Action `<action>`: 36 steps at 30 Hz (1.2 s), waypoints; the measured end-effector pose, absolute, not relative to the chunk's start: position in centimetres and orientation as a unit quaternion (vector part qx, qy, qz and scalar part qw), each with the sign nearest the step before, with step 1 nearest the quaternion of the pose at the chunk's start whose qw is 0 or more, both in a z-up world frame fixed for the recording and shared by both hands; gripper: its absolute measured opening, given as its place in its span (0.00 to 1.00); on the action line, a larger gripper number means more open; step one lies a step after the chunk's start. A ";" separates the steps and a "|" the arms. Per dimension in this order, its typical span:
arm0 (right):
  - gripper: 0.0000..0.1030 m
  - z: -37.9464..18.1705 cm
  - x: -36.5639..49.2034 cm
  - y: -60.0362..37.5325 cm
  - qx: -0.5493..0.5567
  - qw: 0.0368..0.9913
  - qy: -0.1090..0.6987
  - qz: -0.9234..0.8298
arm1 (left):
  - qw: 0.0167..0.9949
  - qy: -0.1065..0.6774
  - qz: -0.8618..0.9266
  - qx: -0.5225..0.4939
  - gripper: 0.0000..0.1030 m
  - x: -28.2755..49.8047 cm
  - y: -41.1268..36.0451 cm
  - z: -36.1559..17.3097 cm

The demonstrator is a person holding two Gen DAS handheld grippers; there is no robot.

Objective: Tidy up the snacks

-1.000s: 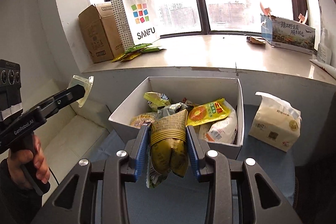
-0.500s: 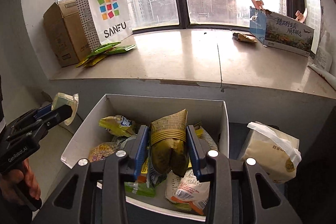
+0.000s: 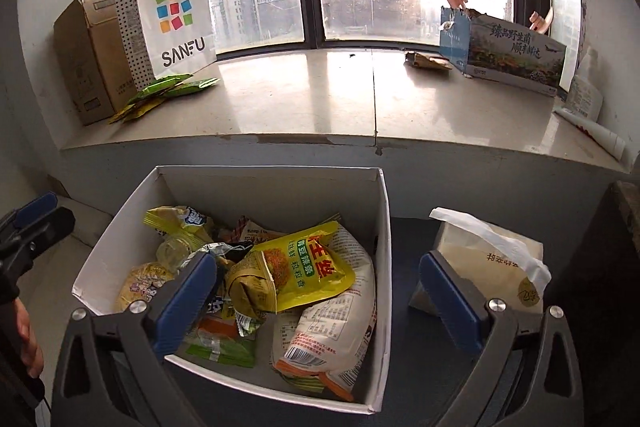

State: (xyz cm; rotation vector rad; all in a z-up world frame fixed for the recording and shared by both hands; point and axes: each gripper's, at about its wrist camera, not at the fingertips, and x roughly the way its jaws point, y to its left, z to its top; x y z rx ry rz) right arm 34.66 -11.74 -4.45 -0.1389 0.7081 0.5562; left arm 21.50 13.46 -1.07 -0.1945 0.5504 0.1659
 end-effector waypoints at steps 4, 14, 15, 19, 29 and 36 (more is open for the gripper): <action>1.00 -2.9 31.0 -12.3 -0.106 0.916 0.298 0.247 | 0.958 0.264 0.068 -0.088 1.00 19.2 12.3 0.1; 1.00 0.0 22.2 -15.6 -0.085 0.907 0.291 0.292 | 0.955 0.283 0.053 -0.078 1.00 11.3 8.2 1.7; 1.00 0.3 21.3 -16.1 -0.081 0.906 0.291 0.297 | 0.953 0.287 0.054 -0.078 1.00 10.5 7.7 1.8; 1.00 1.3 17.9 -18.5 -0.072 0.904 0.289 0.307 | 0.956 0.282 0.050 -0.054 1.00 6.6 5.2 2.4; 1.00 1.7 11.0 -23.2 -0.036 0.912 0.287 0.291 | 0.959 0.277 0.039 -0.049 1.00 -0.1 1.0 3.0; 1.00 1.6 10.1 -23.3 -0.046 0.911 0.283 0.296 | 0.959 0.278 0.030 -0.050 1.00 -0.2 0.2 3.2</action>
